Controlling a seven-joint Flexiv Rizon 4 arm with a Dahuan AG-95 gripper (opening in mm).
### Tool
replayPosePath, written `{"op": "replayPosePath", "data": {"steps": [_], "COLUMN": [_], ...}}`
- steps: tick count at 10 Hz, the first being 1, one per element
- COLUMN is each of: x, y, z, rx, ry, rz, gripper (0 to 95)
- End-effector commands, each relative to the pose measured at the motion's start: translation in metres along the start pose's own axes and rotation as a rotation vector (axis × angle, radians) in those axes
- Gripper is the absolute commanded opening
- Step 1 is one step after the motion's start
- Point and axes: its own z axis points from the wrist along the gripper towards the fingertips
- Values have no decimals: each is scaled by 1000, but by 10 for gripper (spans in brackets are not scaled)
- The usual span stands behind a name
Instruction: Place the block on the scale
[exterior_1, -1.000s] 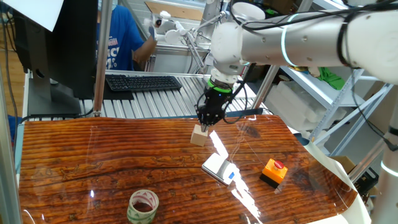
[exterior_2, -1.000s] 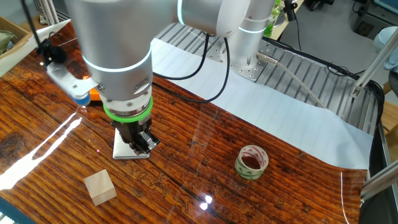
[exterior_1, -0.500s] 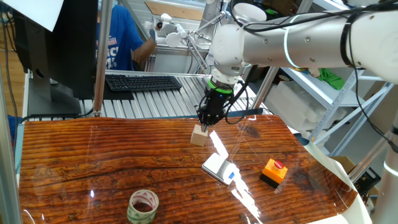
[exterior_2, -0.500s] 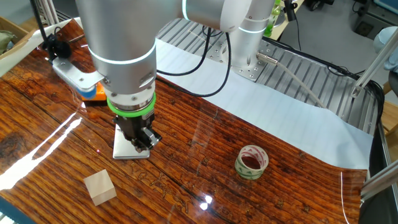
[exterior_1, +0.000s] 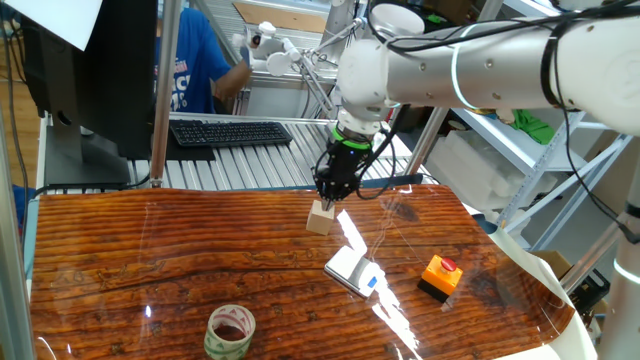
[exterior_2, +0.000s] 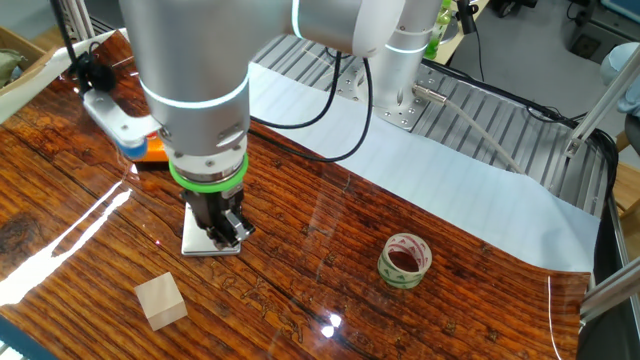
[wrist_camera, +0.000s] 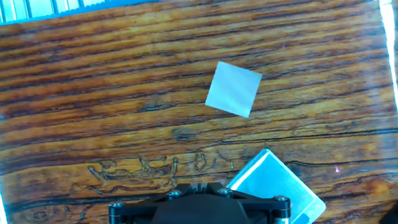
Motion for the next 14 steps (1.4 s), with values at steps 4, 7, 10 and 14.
{"op": "replayPosePath", "data": {"steps": [4, 7, 10, 14], "x": [-71, -99, -108, -112], "y": [6, 0, -15, -20], "z": [5, 2, 13, 25], "rx": [22, 56, 60, 69], "ry": [10, 0, -15, -22], "rz": [31, 32, 26, 42], "gripper": [0, 0, 0, 0]}}
